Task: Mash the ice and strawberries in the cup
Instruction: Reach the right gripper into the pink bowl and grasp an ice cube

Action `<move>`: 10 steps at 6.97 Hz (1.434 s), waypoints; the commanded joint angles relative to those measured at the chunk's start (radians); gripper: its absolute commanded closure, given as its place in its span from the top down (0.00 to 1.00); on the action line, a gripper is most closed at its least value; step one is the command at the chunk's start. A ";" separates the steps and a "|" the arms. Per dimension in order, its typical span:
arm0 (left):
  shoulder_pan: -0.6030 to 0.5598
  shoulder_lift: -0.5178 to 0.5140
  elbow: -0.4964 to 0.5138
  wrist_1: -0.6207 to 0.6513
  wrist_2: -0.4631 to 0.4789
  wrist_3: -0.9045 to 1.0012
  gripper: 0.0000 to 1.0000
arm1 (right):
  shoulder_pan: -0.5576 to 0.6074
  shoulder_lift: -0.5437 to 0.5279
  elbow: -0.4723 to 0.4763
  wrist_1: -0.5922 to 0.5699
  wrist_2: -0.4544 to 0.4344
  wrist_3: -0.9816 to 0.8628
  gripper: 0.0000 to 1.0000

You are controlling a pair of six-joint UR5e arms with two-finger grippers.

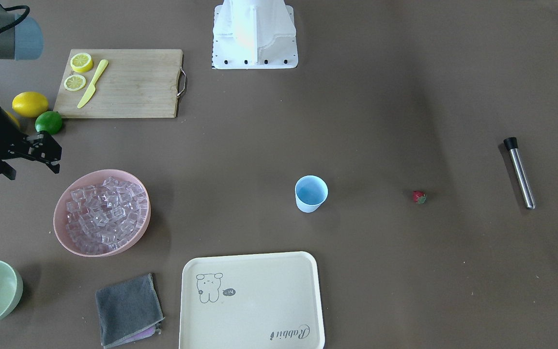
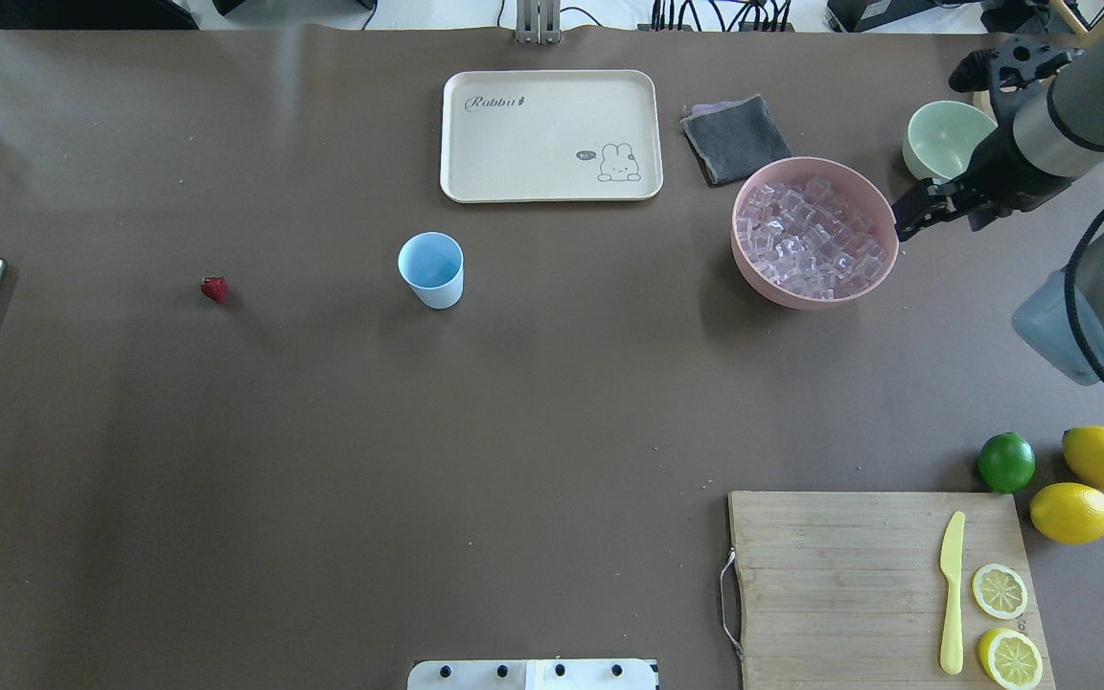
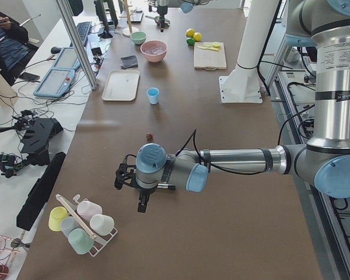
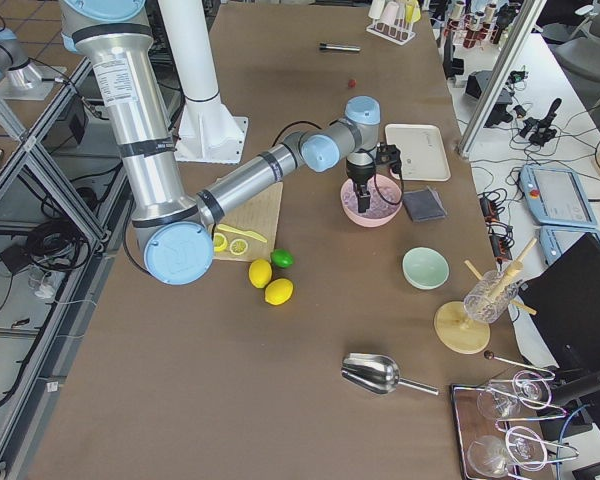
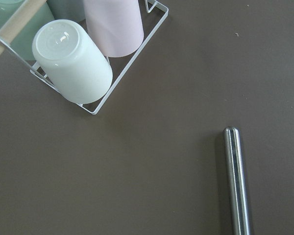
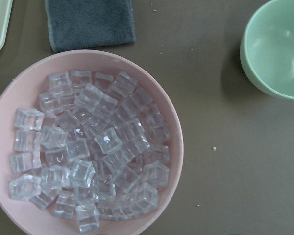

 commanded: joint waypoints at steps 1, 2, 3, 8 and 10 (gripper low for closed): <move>-0.002 0.002 -0.004 0.000 0.000 0.000 0.99 | -0.039 0.065 -0.051 0.001 -0.005 0.088 0.79; -0.004 0.002 -0.006 0.000 -0.014 0.000 0.99 | -0.060 0.086 -0.066 0.002 -0.028 0.118 0.79; -0.004 0.006 -0.006 0.000 -0.031 0.000 0.99 | -0.086 0.118 -0.097 0.016 -0.069 0.227 0.77; -0.010 0.006 -0.012 -0.003 -0.031 0.001 0.99 | -0.131 0.127 -0.145 0.045 -0.142 0.392 0.65; -0.010 0.006 -0.009 -0.008 -0.031 0.001 0.99 | -0.135 0.129 -0.165 0.055 -0.137 0.364 0.64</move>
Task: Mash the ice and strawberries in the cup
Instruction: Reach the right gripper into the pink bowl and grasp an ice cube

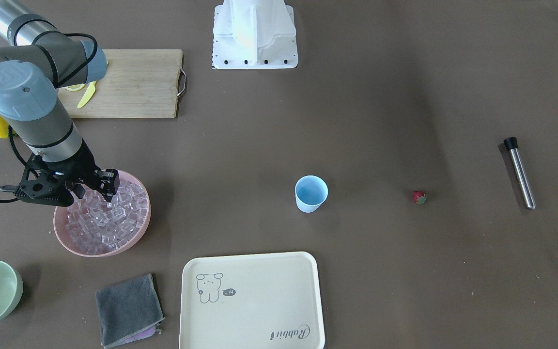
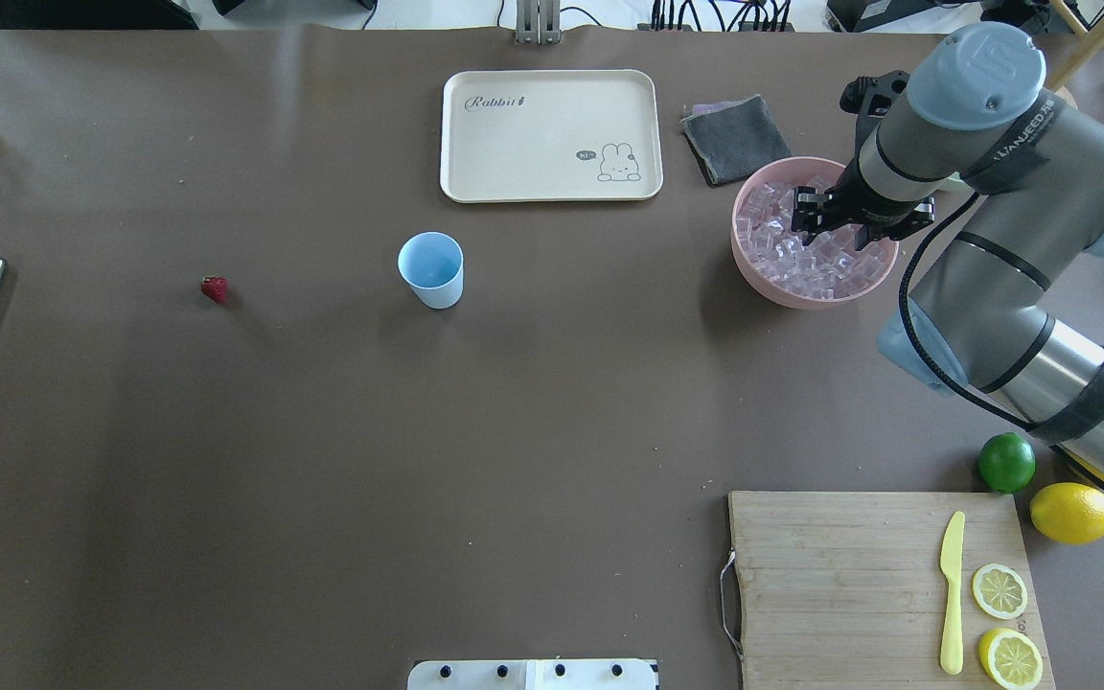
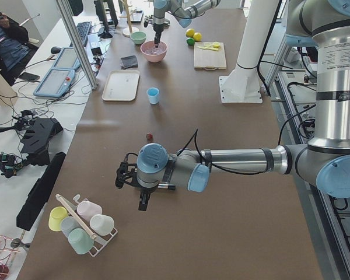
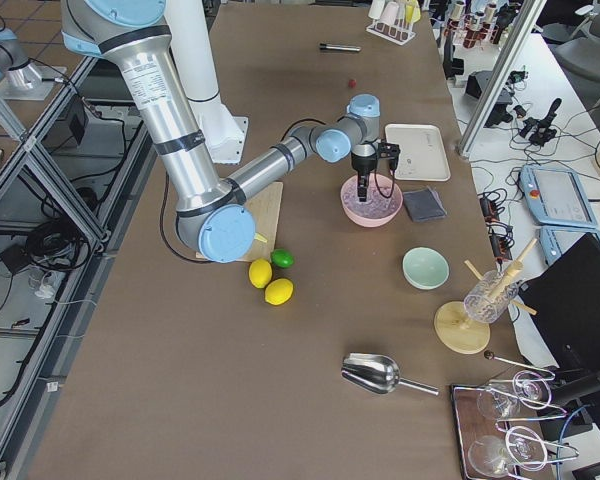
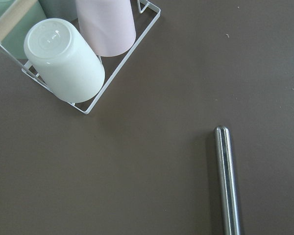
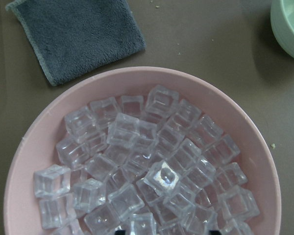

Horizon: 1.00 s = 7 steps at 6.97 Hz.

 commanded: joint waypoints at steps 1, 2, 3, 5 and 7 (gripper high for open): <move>-0.001 0.000 0.000 -0.011 0.000 0.000 0.99 | -0.004 0.001 -0.020 0.020 0.002 -0.012 0.62; -0.002 0.000 -0.005 -0.011 -0.002 0.000 0.99 | -0.010 0.009 -0.026 0.021 -0.002 0.028 0.62; -0.002 0.002 -0.013 -0.011 -0.002 0.000 0.99 | -0.016 0.032 -0.026 0.017 -0.002 0.126 0.63; -0.001 0.018 -0.023 -0.011 -0.012 0.000 0.99 | -0.047 0.033 -0.028 0.003 -0.066 0.215 0.62; -0.002 0.020 -0.031 -0.011 -0.012 -0.001 0.99 | -0.062 0.046 -0.019 -0.060 -0.116 0.307 0.59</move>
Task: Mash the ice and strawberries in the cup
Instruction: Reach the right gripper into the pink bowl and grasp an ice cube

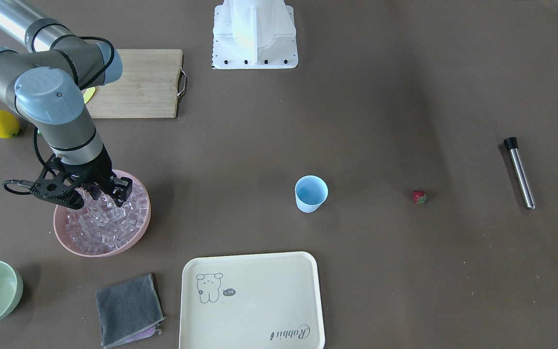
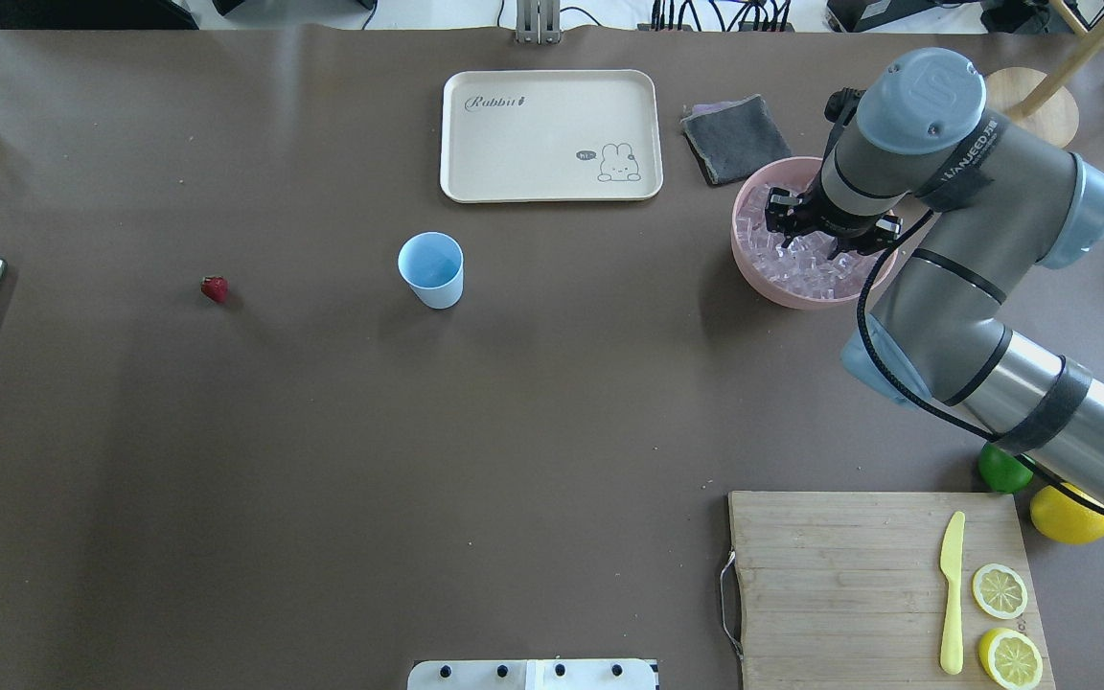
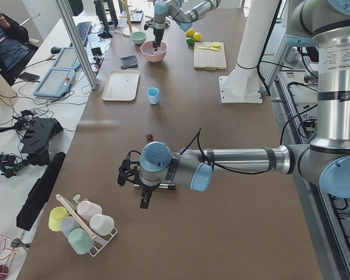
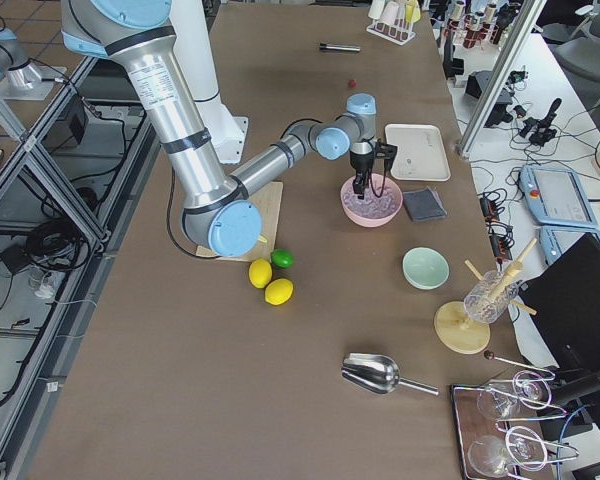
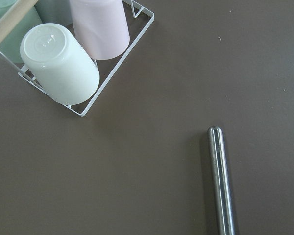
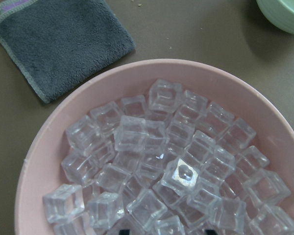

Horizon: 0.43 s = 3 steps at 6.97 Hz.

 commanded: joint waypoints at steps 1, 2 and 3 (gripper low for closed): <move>0.000 0.001 -0.001 0.000 0.000 0.000 0.99 | -0.009 0.025 0.022 -0.098 -0.045 0.054 0.59; 0.000 0.001 0.000 0.000 0.000 0.000 0.99 | -0.018 0.042 0.016 -0.113 -0.059 0.090 0.57; 0.000 0.001 0.002 -0.002 0.000 0.000 0.99 | -0.026 0.041 0.012 -0.115 -0.084 0.108 0.57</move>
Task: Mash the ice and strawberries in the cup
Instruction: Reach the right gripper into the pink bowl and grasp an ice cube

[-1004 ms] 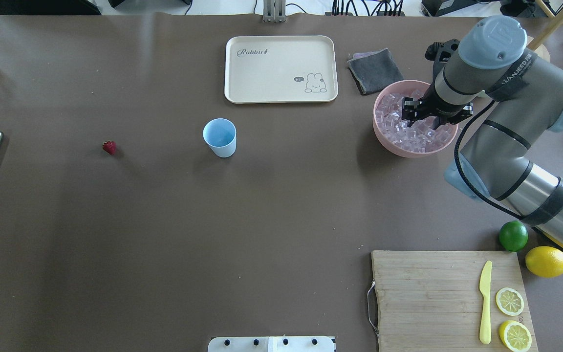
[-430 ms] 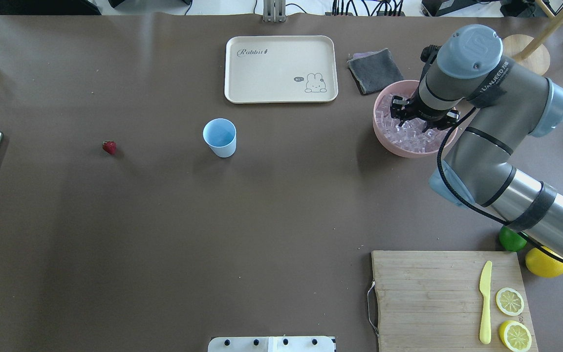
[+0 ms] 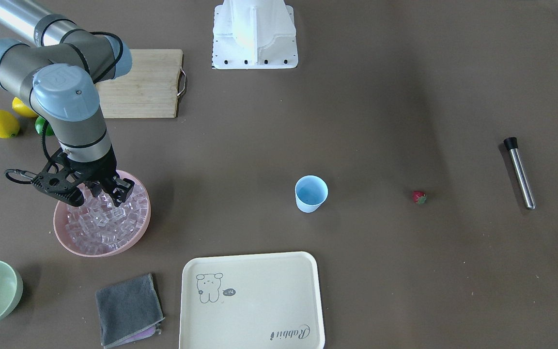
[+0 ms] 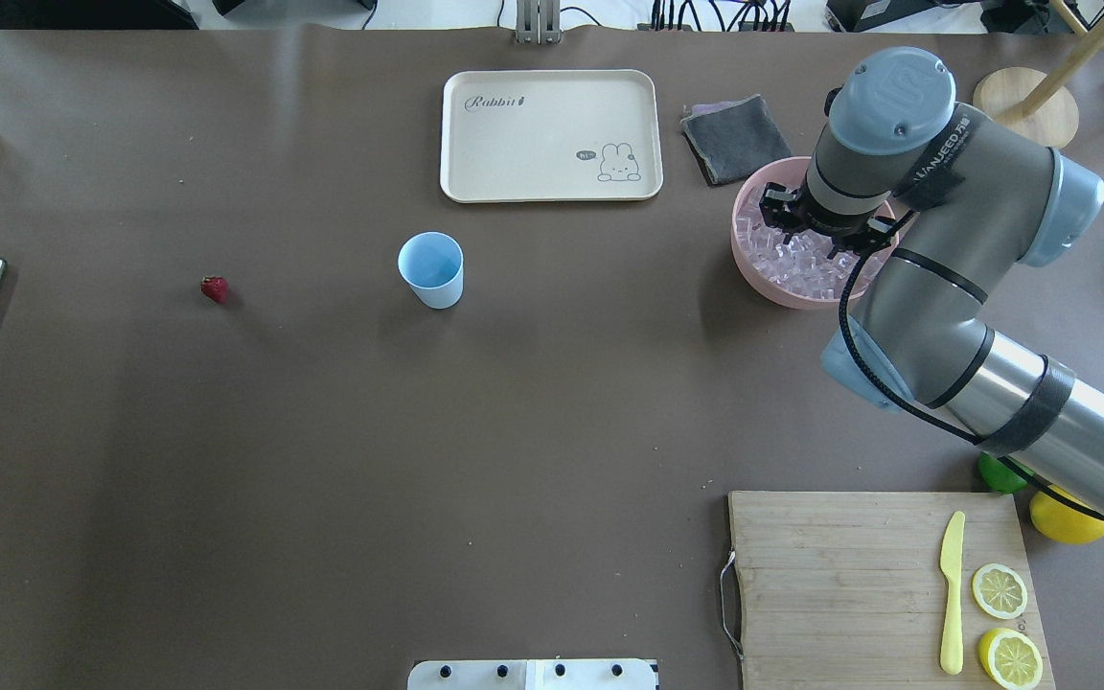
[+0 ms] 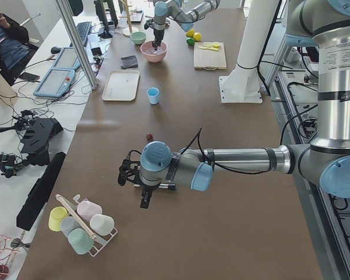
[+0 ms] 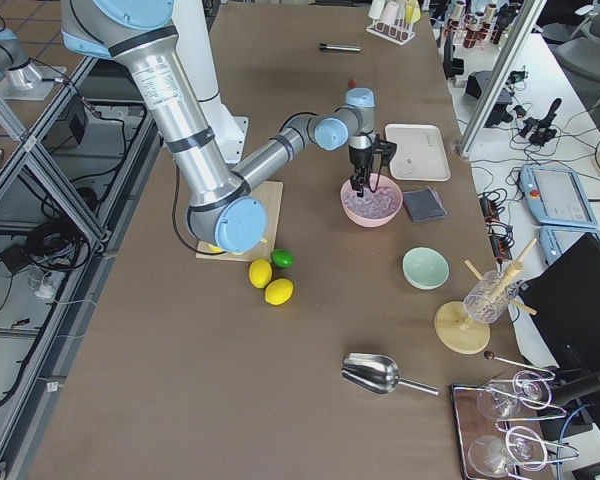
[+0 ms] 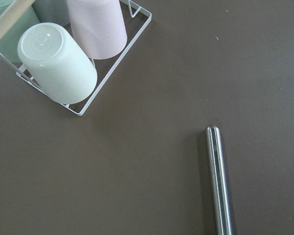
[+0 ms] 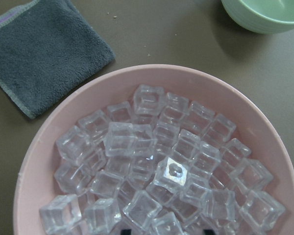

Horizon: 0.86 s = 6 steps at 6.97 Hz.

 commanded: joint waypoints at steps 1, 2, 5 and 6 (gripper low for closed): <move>0.000 0.000 0.003 0.000 0.000 0.000 0.99 | -0.018 0.005 -0.025 -0.007 -0.029 0.003 0.57; 0.000 0.000 0.003 -0.001 0.000 0.000 0.99 | -0.020 0.006 -0.032 -0.005 -0.029 -0.031 0.57; 0.000 0.005 -0.006 -0.001 -0.002 0.000 0.99 | -0.020 0.009 -0.054 -0.004 -0.029 -0.064 0.54; 0.000 0.006 -0.009 -0.001 -0.002 0.000 0.99 | -0.026 0.013 -0.056 -0.002 -0.029 -0.061 0.49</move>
